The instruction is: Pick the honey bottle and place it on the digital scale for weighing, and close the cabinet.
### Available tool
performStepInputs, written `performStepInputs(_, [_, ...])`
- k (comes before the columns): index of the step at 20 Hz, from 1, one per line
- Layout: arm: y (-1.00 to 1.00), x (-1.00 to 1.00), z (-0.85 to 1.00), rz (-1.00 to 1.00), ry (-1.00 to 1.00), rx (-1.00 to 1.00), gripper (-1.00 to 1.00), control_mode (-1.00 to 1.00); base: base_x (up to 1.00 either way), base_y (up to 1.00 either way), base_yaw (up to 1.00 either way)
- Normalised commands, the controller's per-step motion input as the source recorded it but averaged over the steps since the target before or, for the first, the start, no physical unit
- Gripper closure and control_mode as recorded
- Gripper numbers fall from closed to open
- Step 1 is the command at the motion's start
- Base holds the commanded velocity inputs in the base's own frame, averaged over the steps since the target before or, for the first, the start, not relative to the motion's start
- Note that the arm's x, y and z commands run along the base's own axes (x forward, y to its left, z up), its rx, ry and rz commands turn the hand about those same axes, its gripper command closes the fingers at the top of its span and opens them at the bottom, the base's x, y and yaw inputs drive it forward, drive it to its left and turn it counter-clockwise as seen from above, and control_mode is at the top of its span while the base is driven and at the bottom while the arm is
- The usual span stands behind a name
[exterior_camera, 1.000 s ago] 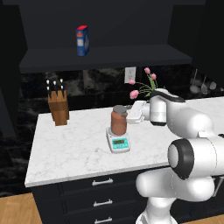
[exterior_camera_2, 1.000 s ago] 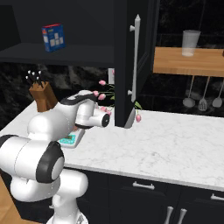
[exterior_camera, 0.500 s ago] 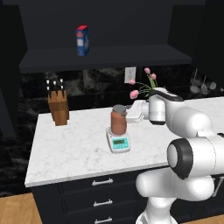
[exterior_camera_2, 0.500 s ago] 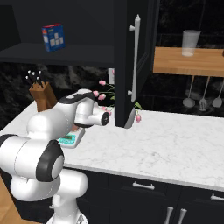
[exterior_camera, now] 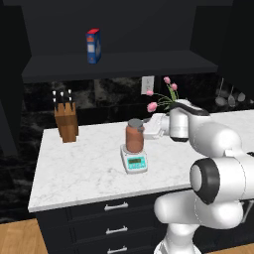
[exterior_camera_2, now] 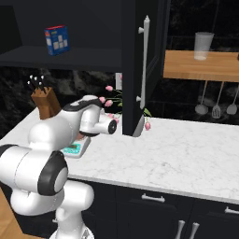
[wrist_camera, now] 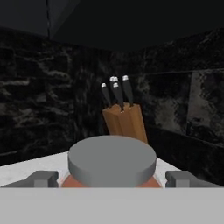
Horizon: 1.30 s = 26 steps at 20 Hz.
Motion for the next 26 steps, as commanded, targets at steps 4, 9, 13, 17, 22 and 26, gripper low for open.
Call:
performStepInputs(4, [0.00,-0.11,0.19,0.00,-0.08,0.00,-1.00,-1.00,0.00,0.00,0.00])
performStepInputs(9, [0.01,-0.08,0.40,0.00,-0.10,0.00,-1.00,-1.00,0.00,0.00,0.00])
performStepInputs(13, [-0.01,-0.75,0.41,0.00,-0.32,0.00,-1.00,-1.00,0.00,0.00,0.00])
performStepInputs(17, [-0.01,-1.00,0.18,-0.07,-0.47,0.03,-1.00,-1.00,0.00,0.00,0.00])
performStepInputs(22, [-0.45,-0.81,0.27,-0.17,-0.39,0.08,-1.00,-1.00,0.00,0.00,0.00])
performStepInputs(26, [-1.00,-0.67,0.19,-0.14,-0.36,0.17,-1.00,-1.00,0.00,0.00,0.00])
